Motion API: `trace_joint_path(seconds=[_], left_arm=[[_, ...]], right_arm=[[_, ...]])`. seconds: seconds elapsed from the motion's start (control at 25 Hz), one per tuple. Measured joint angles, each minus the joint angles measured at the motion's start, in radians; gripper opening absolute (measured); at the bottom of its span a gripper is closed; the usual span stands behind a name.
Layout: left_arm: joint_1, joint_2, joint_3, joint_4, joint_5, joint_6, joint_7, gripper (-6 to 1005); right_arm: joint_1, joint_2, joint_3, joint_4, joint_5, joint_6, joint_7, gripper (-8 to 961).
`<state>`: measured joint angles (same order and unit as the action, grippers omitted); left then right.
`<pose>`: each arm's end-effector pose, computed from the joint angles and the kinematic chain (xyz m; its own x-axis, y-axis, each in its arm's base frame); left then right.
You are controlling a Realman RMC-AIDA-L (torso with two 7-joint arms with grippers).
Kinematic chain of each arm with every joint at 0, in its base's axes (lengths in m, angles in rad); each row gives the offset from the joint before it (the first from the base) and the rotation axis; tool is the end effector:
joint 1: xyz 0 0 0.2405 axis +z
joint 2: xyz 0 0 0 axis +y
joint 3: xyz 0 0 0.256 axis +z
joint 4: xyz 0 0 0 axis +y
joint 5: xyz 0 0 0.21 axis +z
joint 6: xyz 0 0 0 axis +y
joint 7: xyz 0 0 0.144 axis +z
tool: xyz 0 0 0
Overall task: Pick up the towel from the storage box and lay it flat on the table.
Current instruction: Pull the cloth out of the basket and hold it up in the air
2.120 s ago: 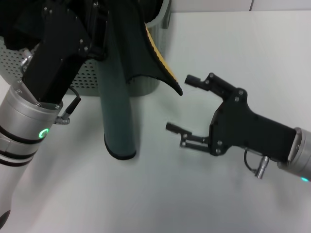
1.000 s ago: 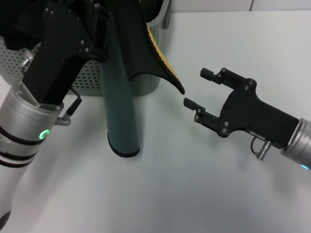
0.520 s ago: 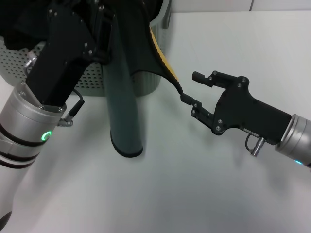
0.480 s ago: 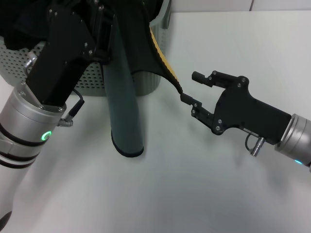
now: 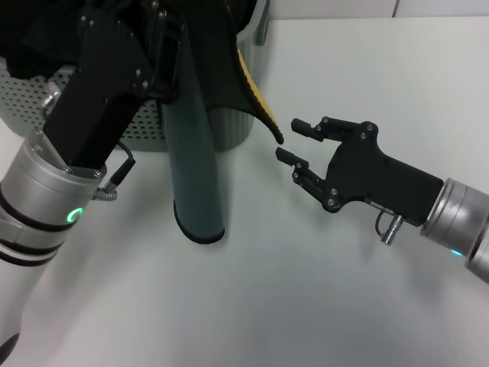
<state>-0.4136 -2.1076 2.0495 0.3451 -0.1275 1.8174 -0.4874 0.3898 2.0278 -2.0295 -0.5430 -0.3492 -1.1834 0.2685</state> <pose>-0.1897 0.2759 -0.0121 0.1477 -0.3754 0.9150 0.4529 -0.7968 -0.4000 0.2105 0.3010 -0.0774 0.7483 0.3355 -0.5723 -0.0879 -0.8049 -0.5869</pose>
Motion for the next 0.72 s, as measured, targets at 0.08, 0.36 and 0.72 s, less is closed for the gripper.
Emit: trace_joint_path(seconds=[0.08, 0.36, 0.72], left_arm=[[0.000, 0.000, 0.000, 0.000, 0.000, 0.000, -0.001, 15], [0.003, 0.000, 0.001, 0.002, 0.000, 0.000, -0.001, 16], [0.007, 0.000, 0.001, 0.002, 0.000, 0.000, 0.004, 18]], right_arm=[[0.003, 0.000, -0.011, -0.003, 0.011, 0.006, -0.012, 366], [0.012, 0.000, -0.023, -0.010, 0.027, 0.009, -0.027, 360], [-0.028, 0.000, -0.048, -0.014, 0.043, -0.027, -0.066, 361]])
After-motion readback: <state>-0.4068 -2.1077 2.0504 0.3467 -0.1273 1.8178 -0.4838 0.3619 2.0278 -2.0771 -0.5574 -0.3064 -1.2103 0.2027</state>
